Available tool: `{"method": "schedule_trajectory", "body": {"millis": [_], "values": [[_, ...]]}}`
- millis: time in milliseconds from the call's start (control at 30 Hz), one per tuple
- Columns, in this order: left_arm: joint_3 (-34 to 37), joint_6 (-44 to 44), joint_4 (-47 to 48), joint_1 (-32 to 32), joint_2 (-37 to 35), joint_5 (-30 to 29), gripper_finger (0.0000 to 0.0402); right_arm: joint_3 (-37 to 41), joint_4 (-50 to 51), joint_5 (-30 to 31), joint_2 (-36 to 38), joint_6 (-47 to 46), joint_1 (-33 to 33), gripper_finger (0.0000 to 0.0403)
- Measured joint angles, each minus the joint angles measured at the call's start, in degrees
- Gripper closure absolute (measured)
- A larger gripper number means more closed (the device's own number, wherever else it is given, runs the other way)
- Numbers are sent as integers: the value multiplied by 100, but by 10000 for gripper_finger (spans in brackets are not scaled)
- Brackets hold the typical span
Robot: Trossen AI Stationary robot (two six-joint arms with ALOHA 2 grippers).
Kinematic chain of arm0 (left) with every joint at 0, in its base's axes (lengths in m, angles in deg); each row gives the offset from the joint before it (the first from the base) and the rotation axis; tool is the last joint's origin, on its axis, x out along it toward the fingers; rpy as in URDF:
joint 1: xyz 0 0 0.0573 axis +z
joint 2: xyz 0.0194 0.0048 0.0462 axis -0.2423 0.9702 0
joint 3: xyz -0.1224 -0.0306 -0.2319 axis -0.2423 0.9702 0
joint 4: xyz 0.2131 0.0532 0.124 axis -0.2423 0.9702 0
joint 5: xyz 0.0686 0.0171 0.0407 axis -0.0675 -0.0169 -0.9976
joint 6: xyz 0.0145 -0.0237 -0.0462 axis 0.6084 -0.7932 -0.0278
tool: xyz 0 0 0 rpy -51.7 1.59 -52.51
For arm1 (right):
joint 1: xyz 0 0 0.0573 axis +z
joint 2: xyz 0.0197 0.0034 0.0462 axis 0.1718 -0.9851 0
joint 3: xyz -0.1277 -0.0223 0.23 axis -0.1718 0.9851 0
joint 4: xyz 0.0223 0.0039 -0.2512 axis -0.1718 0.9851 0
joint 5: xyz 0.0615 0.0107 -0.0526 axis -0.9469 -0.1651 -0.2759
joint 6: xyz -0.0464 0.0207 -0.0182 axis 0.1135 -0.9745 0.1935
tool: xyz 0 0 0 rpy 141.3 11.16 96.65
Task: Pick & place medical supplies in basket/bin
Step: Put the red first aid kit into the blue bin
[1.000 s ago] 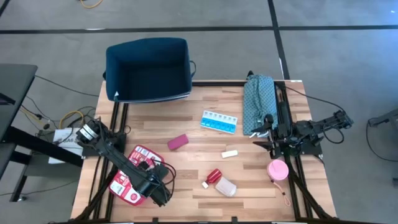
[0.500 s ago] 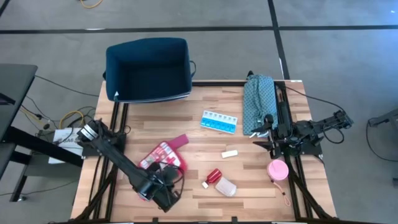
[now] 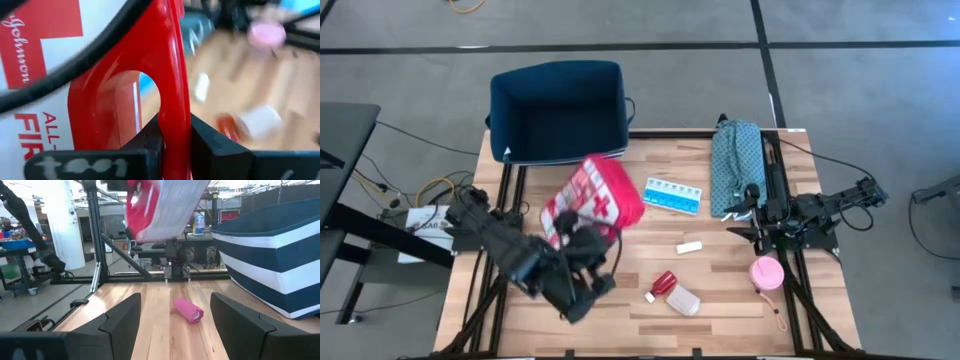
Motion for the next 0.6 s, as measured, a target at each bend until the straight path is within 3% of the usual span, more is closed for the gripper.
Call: {"method": "schedule_trajectory", "body": {"millis": [233,367,600], "values": [[-810,2968,3,1000,-7,-560,367,0,0,1,0,3,0,168],[-904,4088,53,1813,-13,-699,366,0,0,0,0,96,0,168],[-808,4443,351,3450,-2,-577,366,0,0,0,0,99,2,168]]}}
